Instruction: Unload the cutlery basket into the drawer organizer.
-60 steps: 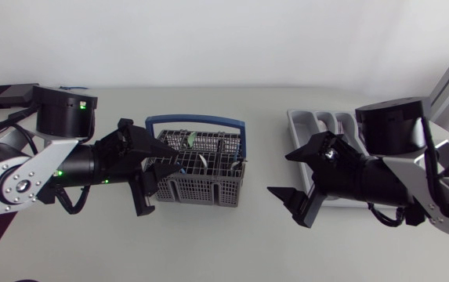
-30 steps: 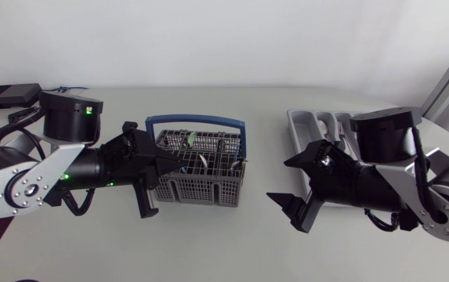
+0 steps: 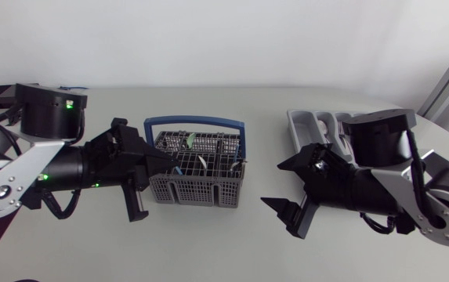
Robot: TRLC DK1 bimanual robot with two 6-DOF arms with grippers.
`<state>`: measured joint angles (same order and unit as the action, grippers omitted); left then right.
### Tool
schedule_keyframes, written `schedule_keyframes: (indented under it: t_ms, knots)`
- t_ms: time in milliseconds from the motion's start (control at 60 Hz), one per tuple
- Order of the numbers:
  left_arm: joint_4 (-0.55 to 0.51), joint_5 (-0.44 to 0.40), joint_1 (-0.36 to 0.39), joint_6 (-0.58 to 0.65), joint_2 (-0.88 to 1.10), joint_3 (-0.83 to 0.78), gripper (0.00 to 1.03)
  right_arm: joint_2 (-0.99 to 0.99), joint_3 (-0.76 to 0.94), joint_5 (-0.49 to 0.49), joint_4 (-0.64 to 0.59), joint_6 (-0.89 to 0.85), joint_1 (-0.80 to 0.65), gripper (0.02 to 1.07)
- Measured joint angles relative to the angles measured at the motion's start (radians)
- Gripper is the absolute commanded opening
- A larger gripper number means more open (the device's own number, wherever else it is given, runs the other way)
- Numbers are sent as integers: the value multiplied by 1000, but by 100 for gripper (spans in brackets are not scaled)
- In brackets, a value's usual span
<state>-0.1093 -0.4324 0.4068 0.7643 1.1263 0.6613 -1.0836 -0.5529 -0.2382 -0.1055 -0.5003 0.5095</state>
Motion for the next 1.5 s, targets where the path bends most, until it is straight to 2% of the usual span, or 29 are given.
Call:
schedule_keyframes:
  t_ms: [183,467,717,883,1017,1183,1350,1500]
  knots:
    - [-93,-4,-1,-1,-83,37,3,25,0,19,-9,7,36,102]
    - [-256,-7,-8,-11,-206,144,3,111,-2,69,-86,34,98,102]
    - [-319,-3,-2,-63,-297,246,3,199,-4,90,-140,56,141,102]
    - [-369,-3,60,-135,-305,271,3,269,-5,94,-182,75,158,102]
    - [-381,-4,147,-222,-299,289,3,346,-20,92,-219,91,166,102]
    - [-374,-23,248,-303,-225,337,3,372,-48,16,-249,125,177,99]
    - [-363,-115,257,-346,-102,356,4,341,-91,-64,-256,161,177,96]
    - [-355,-140,274,-356,-32,386,4,263,-108,-126,-213,178,172,96]
